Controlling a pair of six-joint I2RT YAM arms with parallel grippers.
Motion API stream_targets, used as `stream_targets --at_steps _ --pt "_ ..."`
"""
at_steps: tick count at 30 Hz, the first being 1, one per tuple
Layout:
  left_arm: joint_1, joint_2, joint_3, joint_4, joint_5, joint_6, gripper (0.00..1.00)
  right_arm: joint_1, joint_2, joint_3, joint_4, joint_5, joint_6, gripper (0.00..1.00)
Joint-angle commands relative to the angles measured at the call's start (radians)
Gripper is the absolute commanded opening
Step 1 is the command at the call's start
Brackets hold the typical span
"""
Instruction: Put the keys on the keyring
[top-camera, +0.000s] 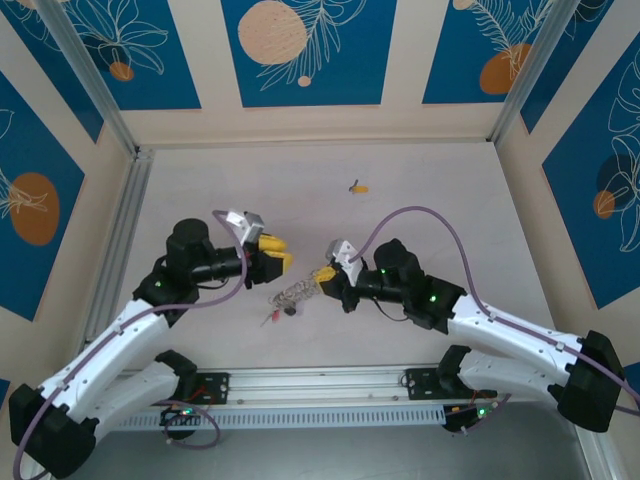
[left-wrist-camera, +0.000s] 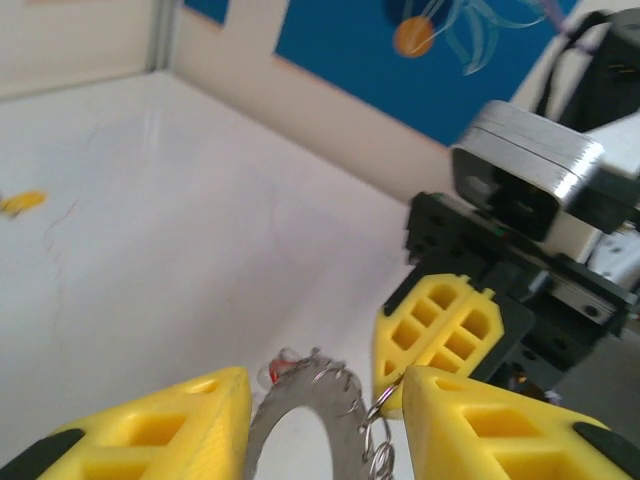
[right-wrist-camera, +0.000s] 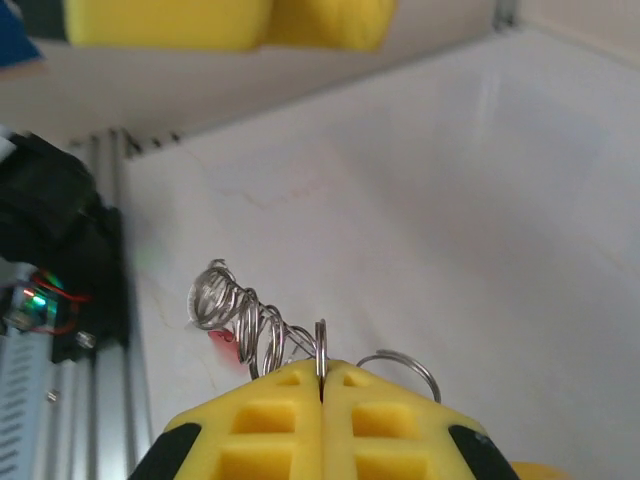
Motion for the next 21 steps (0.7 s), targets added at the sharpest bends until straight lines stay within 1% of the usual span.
stream_targets --at_steps 1,7,11,16,21 --pt "-0.014 -0.026 -0.016 0.112 0.13 -0.027 0.42 -0.022 -0.041 0.006 0.191 -0.175 -0.027 0.0" --pt "-0.049 -0.044 -0.044 0.279 0.26 -0.094 0.41 -0.073 -0.05 0.004 0.333 -0.284 0.06 0.0" --pt "-0.064 -0.042 -0.06 0.377 0.312 -0.145 0.38 -0.087 -0.052 -0.01 0.427 -0.353 0.097 0.0" --pt "-0.069 -0.04 -0.056 0.404 0.332 -0.157 0.34 -0.072 -0.066 -0.005 0.425 -0.397 0.056 0.0" --pt "-0.074 -0.042 -0.045 0.405 0.338 -0.151 0.28 -0.05 -0.075 0.004 0.392 -0.403 0.006 0.0"
